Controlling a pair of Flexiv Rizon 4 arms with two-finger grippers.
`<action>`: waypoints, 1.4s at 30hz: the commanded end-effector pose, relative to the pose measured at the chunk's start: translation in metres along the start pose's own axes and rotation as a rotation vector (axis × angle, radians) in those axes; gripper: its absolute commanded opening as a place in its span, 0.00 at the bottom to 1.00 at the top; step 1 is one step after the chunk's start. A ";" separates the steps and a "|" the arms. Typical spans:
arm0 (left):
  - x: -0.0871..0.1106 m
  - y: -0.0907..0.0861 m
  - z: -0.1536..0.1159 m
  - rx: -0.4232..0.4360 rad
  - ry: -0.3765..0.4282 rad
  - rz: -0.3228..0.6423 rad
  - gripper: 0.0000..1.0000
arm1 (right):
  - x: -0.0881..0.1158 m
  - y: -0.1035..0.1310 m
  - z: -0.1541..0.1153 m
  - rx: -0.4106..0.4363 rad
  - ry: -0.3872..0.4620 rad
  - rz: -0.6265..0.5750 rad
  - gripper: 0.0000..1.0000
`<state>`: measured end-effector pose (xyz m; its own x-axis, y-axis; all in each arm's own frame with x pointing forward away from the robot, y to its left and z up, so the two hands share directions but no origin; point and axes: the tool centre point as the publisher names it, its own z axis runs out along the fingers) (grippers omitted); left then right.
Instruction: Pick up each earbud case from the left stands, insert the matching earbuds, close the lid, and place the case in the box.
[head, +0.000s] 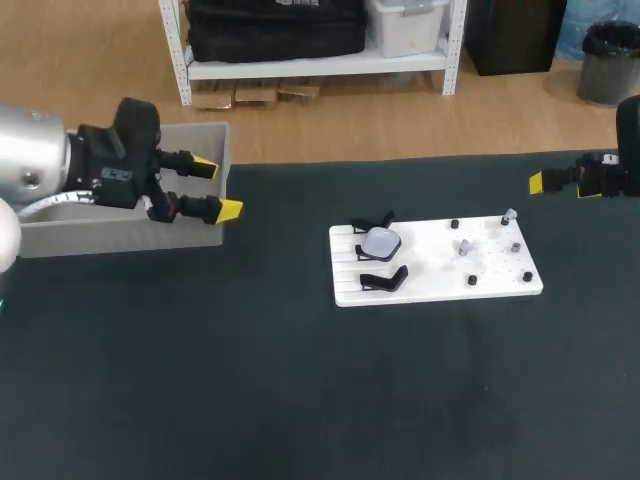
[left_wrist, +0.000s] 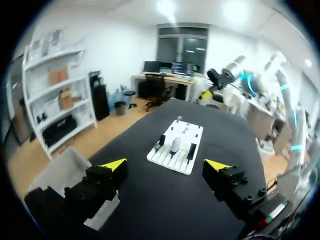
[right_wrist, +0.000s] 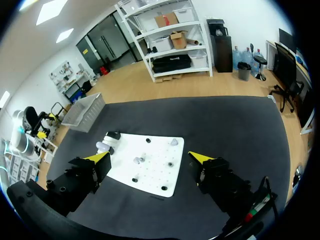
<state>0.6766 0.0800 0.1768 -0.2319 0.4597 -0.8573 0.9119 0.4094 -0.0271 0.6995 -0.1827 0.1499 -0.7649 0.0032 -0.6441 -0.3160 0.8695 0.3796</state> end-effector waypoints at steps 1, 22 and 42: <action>0.003 0.005 -0.003 0.352 -0.099 0.335 1.00 | 0.000 -0.001 0.000 -0.004 0.001 -0.001 1.00; 0.019 -0.025 0.088 0.245 -0.017 0.187 1.00 | 0.000 -0.001 0.000 -0.004 0.001 -0.001 1.00; 0.028 -0.026 0.154 0.273 -0.052 0.216 1.00 | 0.000 -0.001 0.000 -0.004 0.001 -0.001 1.00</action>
<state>0.6970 -0.0386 0.0760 -0.0162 0.4729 -0.8810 0.9965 0.0797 0.0244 0.6995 -0.1827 0.1500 -0.7650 0.0032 -0.6441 -0.3159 0.8695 0.3796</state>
